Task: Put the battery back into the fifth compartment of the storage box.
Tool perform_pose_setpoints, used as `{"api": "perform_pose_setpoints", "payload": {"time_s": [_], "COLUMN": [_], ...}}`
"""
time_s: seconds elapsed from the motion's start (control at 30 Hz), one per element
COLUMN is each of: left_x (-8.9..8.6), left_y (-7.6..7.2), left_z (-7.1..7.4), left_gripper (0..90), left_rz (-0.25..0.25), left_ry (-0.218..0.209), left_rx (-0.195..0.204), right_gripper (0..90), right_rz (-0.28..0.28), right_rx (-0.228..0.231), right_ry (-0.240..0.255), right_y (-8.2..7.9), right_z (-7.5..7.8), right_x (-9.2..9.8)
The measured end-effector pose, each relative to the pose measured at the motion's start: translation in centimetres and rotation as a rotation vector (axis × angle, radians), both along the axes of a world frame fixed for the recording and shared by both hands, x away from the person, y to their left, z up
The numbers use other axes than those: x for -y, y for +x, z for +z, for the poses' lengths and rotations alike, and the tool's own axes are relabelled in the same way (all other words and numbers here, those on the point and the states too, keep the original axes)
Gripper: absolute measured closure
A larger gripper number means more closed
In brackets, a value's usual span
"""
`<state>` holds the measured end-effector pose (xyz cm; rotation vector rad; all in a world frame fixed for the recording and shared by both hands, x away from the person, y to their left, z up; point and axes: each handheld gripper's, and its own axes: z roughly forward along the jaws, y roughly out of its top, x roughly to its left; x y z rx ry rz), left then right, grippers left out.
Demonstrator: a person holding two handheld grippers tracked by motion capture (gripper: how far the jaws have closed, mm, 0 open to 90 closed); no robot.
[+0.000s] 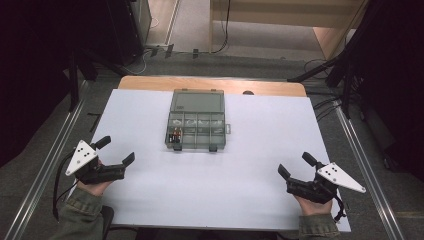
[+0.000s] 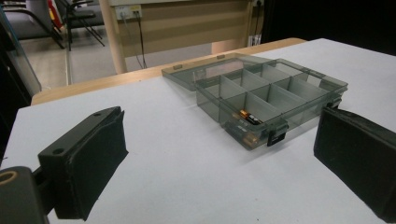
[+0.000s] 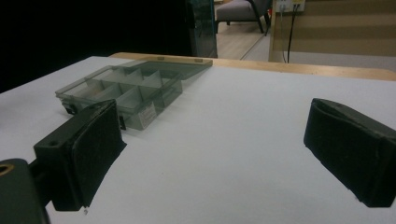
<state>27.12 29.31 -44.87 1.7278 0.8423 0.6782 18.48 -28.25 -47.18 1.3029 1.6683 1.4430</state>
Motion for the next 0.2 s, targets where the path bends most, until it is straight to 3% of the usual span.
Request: {"api": "perform_pose_setpoints", "payload": {"time_s": [0.2], "left_x": [0.23], "left_y": [0.12], "left_z": [-0.16], "left_gripper": [2.6], "left_rz": [-0.004], "left_ry": [0.007], "left_rx": [0.003], "right_gripper": [4.5], "right_rz": [-0.009], "right_rx": [0.005], "right_ry": [-0.005], "right_y": [-0.04], "right_z": [-0.13], "right_x": [-0.04]}}
